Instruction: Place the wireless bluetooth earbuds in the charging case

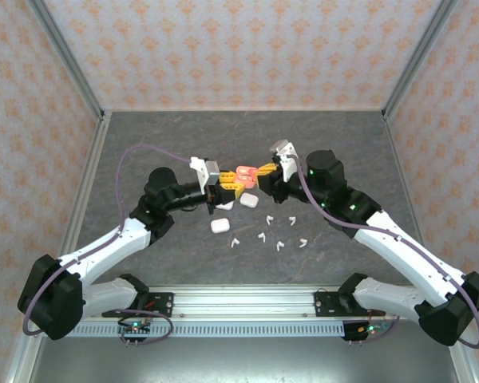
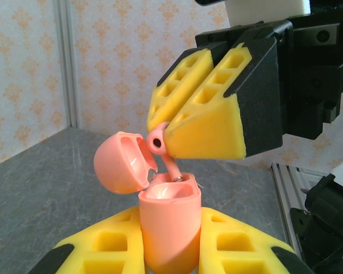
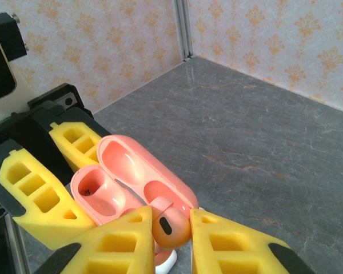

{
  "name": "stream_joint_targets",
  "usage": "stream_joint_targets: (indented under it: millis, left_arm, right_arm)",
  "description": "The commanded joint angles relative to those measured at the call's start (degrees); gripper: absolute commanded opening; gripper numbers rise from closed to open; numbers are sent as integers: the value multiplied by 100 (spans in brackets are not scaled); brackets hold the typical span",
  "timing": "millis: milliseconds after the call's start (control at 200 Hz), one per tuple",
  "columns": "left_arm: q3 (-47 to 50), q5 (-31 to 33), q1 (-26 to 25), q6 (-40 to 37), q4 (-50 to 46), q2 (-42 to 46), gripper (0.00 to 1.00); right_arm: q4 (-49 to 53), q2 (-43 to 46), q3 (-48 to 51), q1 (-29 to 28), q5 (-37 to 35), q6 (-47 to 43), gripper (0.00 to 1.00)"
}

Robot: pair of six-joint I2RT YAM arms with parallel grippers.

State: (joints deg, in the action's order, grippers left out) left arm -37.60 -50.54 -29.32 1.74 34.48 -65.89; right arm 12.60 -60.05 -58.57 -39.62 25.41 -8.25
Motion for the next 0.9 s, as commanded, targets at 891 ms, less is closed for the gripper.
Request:
stream_joint_targets:
  millis: [891]
  left_arm:
    - [-221, -140, -47, 59, 166, 102, 0]
  right_arm:
    - [-462, 325, 565, -39, 704, 15, 18]
